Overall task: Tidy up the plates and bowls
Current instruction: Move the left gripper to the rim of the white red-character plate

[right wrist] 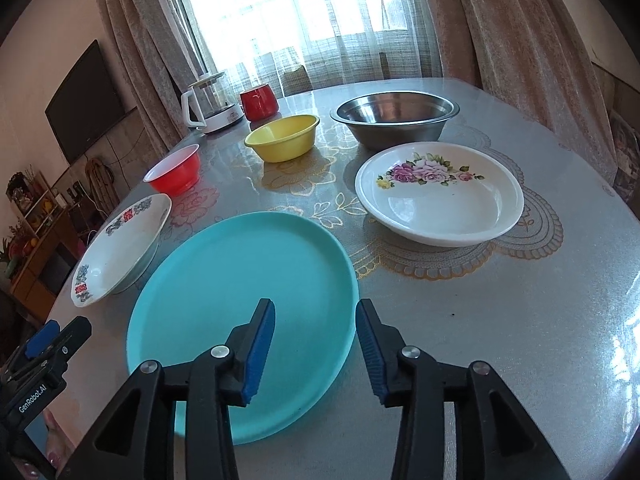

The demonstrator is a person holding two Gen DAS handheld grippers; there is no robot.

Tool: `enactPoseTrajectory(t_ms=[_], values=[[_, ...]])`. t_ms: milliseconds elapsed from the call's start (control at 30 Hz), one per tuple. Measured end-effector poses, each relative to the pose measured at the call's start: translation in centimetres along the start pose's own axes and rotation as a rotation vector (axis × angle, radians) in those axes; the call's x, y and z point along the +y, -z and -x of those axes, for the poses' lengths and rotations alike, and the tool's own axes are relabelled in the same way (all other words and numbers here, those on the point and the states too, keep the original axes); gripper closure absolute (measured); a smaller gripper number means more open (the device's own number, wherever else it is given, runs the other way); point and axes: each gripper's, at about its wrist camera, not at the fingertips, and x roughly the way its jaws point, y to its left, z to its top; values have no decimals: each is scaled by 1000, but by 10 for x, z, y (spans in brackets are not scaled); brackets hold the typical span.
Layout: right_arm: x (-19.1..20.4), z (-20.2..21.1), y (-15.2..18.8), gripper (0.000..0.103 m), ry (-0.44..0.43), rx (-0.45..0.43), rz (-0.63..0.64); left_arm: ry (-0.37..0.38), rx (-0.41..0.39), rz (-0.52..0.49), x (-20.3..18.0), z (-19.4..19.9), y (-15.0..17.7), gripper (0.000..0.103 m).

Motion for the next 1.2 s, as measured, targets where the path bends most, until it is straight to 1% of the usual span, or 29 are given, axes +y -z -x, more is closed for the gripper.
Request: enactPoseTrajectory(t_ms=[100, 200, 367, 500, 567, 633, 733, 833, 967, 1067, 1133, 1200], values=[[0, 0, -1, 60, 0, -4, -5, -3, 10, 18, 6, -1, 0, 11], [0, 0, -1, 60, 5, -4, -11, -24, 18, 22, 8, -3, 1, 11], [8, -3, -1, 60, -2, 6, 1, -21, 28, 42, 12, -6, -2, 11], [22, -6, -3, 60, -8, 12, 45, -32, 0, 50, 20, -6, -11, 10], [30, -7, -4, 58, -16, 12, 62, -54, -18, 65, 29, -7, -18, 9], [39, -8, -6, 51, -23, 10, 84, -68, -31, 97, 43, -10, -26, 9], [52, -11, -10, 46, -36, 12, 115, -88, -38, 165, 68, -16, -35, 6], [63, -16, -15, 43, -53, 18, 140, -107, -34, 217, 87, -26, -41, 3], [78, -26, -23, 42, -74, 34, 163, -124, -29, 230, 101, -41, -45, 3], [88, -35, -30, 42, -101, 55, 169, -86, -25, 261, 109, -50, -44, 3], [95, -41, -34, 42, -120, 76, 175, -33, -22, 292, 113, -56, -44, 3], [102, -46, -38, 42, -145, 87, 185, -18, -30, 308, 114, -61, -44, 3]])
